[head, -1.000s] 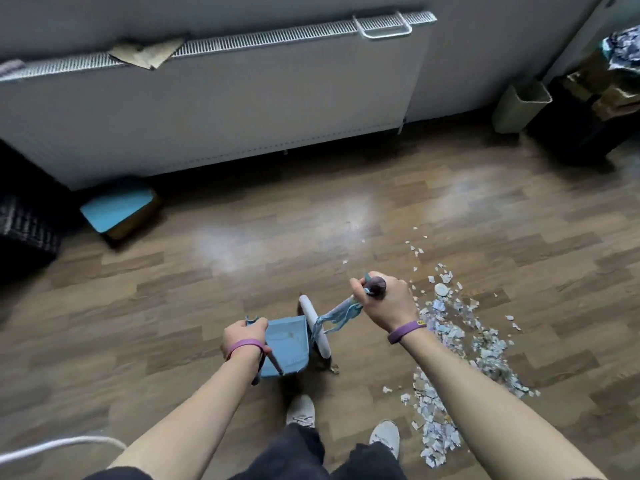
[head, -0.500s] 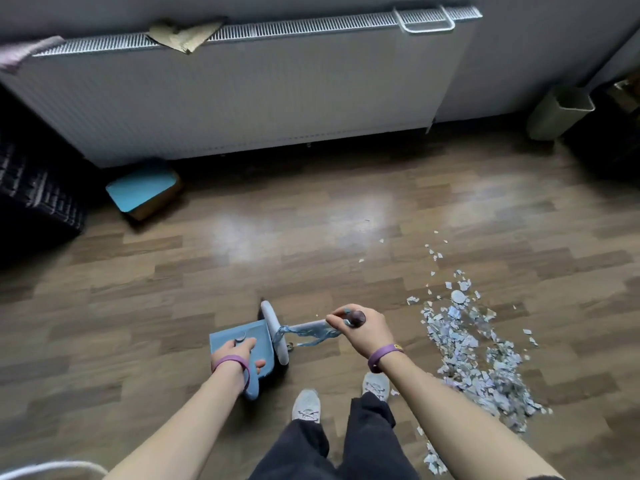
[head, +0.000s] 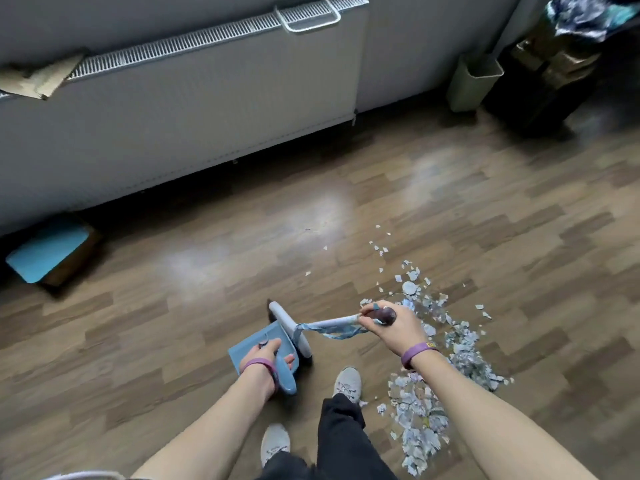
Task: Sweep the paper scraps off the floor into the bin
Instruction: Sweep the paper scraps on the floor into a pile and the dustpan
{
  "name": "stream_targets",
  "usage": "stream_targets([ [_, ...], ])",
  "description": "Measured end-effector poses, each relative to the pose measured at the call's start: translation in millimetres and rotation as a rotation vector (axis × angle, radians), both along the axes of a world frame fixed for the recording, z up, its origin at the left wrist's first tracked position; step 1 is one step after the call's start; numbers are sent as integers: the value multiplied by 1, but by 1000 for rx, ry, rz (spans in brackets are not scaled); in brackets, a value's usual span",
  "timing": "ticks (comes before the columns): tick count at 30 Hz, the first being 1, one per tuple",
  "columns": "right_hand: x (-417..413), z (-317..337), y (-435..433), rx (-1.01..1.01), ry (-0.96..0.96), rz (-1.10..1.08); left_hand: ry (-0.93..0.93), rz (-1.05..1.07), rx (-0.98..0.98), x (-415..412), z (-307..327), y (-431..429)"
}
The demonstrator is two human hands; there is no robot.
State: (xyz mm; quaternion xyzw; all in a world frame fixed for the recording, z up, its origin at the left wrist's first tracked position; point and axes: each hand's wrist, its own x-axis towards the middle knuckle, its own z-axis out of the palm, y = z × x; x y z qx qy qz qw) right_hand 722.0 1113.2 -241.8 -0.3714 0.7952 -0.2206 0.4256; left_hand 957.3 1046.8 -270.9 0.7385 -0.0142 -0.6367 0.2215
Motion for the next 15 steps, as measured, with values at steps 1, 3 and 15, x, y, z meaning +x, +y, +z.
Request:
stream_targets([
  [1,-20,2,0,-5,12,-35,9,-29,0,-20,-1,-5],
  [3,-58,3,5,-6,33,-141,28,-123,-8,-61,-7,-13],
  [15,-200,12,60,-51,160,-705,42,-702,-108,-242,-16,-36],
])
